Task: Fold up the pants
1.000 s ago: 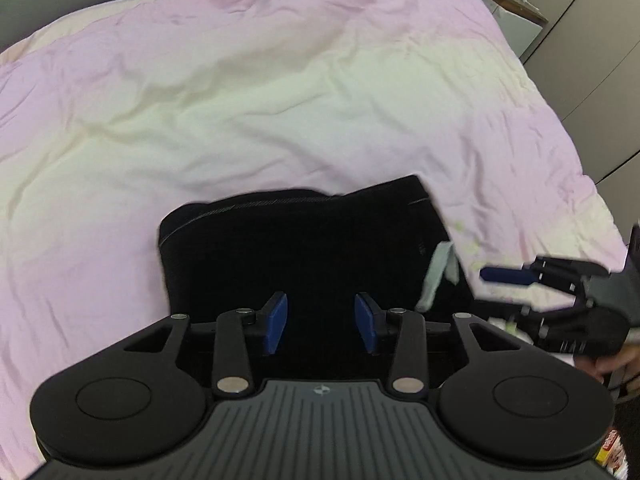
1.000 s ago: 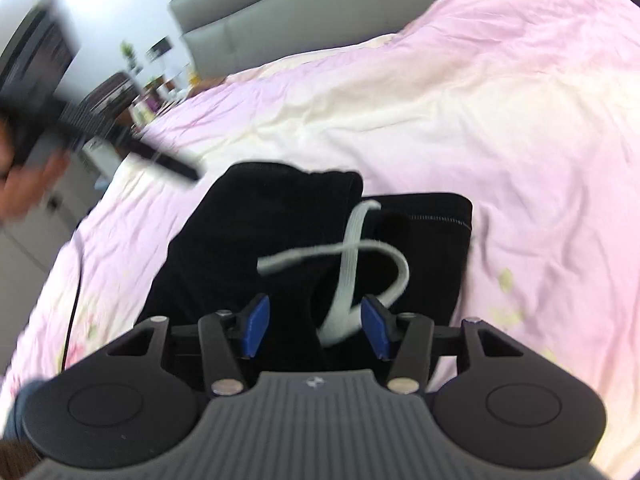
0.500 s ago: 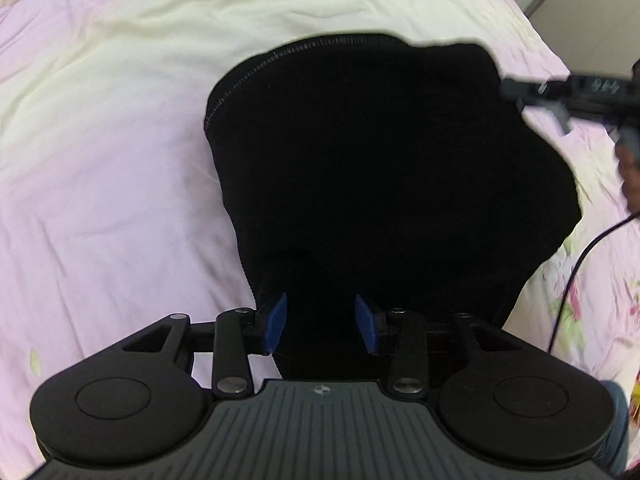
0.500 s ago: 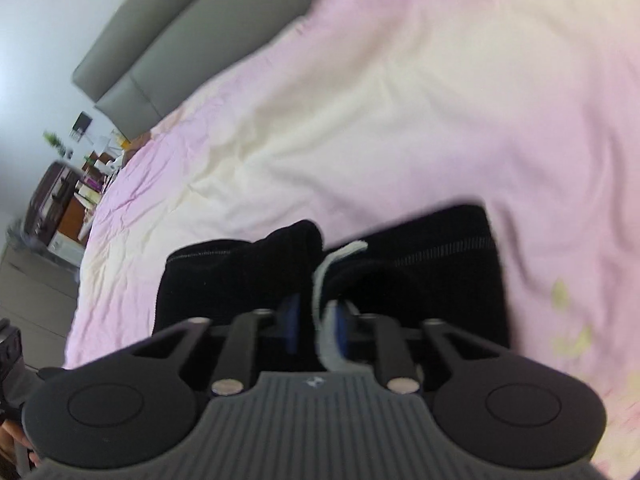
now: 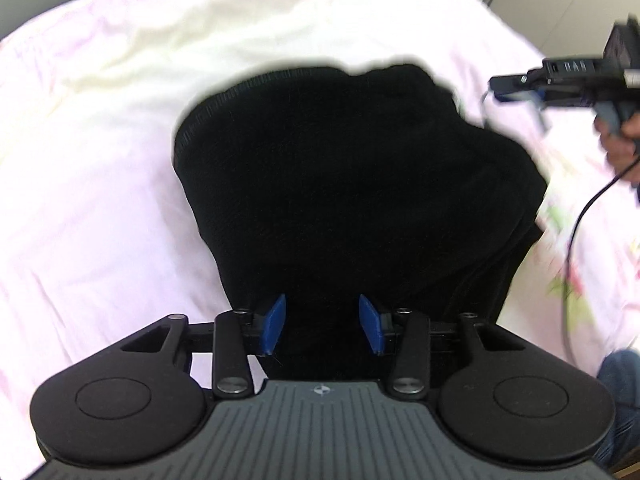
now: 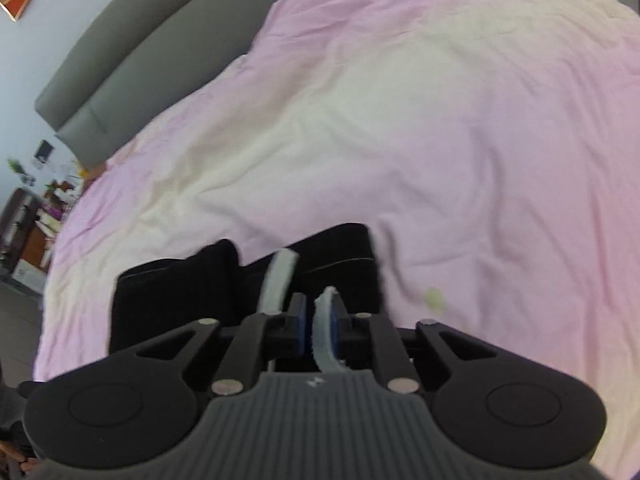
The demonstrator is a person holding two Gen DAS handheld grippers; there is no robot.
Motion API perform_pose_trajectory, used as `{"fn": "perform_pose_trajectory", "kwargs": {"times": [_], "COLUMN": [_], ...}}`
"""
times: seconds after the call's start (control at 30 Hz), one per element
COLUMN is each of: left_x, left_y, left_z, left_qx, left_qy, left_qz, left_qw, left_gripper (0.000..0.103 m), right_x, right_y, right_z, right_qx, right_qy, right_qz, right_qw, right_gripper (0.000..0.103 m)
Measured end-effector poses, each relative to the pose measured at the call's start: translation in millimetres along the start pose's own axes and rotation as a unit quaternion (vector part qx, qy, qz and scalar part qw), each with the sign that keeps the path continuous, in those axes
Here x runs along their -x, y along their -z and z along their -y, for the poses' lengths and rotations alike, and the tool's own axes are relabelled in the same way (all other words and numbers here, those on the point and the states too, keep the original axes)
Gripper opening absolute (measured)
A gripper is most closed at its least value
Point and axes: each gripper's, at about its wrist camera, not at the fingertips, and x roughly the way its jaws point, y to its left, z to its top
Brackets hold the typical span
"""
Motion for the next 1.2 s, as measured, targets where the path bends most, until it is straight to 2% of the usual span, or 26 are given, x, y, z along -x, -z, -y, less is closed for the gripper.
{"fn": "perform_pose_trajectory", "kwargs": {"times": [0.03,0.1,0.17,0.2,0.27,0.33,0.37,0.4,0.43,0.5,0.57,0.6,0.67,0.73,0.83,0.93,1.07,1.13,1.2], "left_x": [7,15,18,19,16,14,14,15,15,19,18,16,12,-1,-37,-61,-62,-56,-42], "left_y": [-3,-10,-14,-16,-19,-16,-16,-16,-19,-19,-26,-31,-43,-54,-68,-70,-78,-81,-76], "left_z": [-2,-6,-9,-12,-22,-29,-31,-33,-33,-35,-35,-35,-34,-30,-22,-23,-36,-32,-28], "left_qx": [0.003,0.008,0.021,0.027,0.047,0.065,0.072,0.076,0.077,0.081,0.088,0.097,0.116,0.124,0.113,0.117,0.158,0.146,0.144], "left_qy": [-0.002,-0.008,-0.018,-0.023,-0.03,-0.027,-0.029,-0.032,-0.034,-0.034,-0.029,-0.03,-0.022,-0.023,-0.048,-0.067,-0.06,-0.069,-0.069], "left_qz": [0.009,0.016,0.021,0.023,0.027,0.027,0.026,0.029,0.034,0.052,0.073,0.086,0.113,0.126,0.092,0.083,0.066,0.058,0.067], "left_qw": [1.0,0.9998,0.9994,0.9991,0.9981,0.9971,0.9966,0.9961,0.9959,0.9948,0.993,0.9911,0.9866,0.9841,0.9881,0.9874,0.9833,0.9852,0.9849], "left_gripper": [0.051,0.051,0.051,0.051,0.051,0.051,0.051,0.051,0.051,0.051,0.051,0.048,0.045,0.041,0.033,0.033,0.034,0.034,0.032], "right_x": [1,-1,-14,-23,-50,-70,-81,-84,-84,-64,-36,-26,-19,-30,-59,-84,-101,-97,-81], "right_y": [-2,-6,-9,-11,-16,-19,-20,-21,-20,-17,-17,-19,-25,-23,-12,-5,-8,-16,-20], "right_z": [-9,-28,-45,-49,-57,-62,-62,-63,-64,-76,-90,-90,-82,-75,-66,-59,-51,-48,-50], "right_qx": [0.007,0.034,0.055,0.058,0.062,0.068,0.061,0.05,0.034,0.064,0.119,0.126,0.117,0.13,0.148,0.168,0.173,0.154,0.143], "right_qy": [-0.023,-0.046,-0.047,-0.046,-0.05,-0.034,-0.032,-0.041,-0.055,-0.058,-0.033,-0.024,0.001,0.05,0.106,0.14,0.151,0.14,0.128], "right_qz": [0.006,0.012,0.009,0.001,-0.024,-0.03,-0.033,-0.035,-0.037,-0.009,0.028,0.039,0.038,0.03,0.017,0.015,0.005,-0.005,-0.007], "right_qw": [1.0,0.998,0.997,0.997,0.997,0.997,0.997,0.997,0.997,0.996,0.992,0.991,0.992,0.99,0.983,0.976,0.973,0.978,0.981], "right_gripper": [0.042,0.041,0.042,0.045,0.057,0.059,0.055,0.022,0.008,0.004,0.001,0.001,0.001,0.001,0.001,0.002,0.003,0.006,0.017]}}
